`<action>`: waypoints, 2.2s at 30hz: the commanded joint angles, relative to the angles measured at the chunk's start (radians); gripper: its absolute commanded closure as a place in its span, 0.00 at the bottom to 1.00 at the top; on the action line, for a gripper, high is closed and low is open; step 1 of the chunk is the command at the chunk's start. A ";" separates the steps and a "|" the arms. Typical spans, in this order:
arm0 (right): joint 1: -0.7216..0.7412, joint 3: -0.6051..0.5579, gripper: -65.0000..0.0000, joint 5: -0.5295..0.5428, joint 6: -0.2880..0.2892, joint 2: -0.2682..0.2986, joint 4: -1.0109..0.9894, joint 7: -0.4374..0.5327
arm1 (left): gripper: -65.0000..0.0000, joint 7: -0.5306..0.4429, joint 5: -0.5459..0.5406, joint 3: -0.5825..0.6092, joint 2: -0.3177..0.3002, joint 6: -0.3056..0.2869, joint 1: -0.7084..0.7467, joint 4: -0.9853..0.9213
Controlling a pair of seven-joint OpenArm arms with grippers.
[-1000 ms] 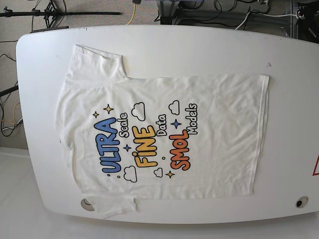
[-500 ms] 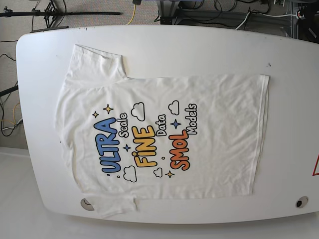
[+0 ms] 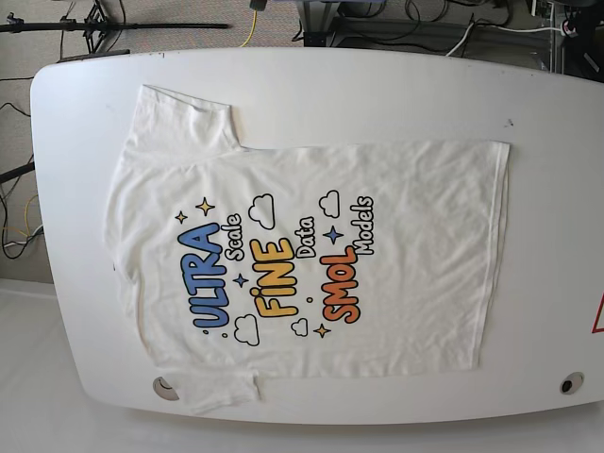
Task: Fold the T-shirt properly
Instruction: 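Move both grippers down toward the shirt's shoulder corners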
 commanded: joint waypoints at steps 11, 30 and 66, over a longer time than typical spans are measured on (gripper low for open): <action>-0.179 0.021 1.00 0.131 0.004 0.012 0.319 -0.072 | 0.73 -0.009 -0.079 -0.006 -0.024 -0.056 0.077 0.182; -0.110 0.051 1.00 0.154 0.058 0.045 0.636 -0.147 | 0.71 0.149 -0.115 -0.051 -0.008 -0.242 0.033 0.383; 0.241 0.128 0.67 0.567 0.038 0.084 0.585 -0.517 | 0.65 0.384 -0.606 -0.123 -0.106 -0.374 -0.260 0.329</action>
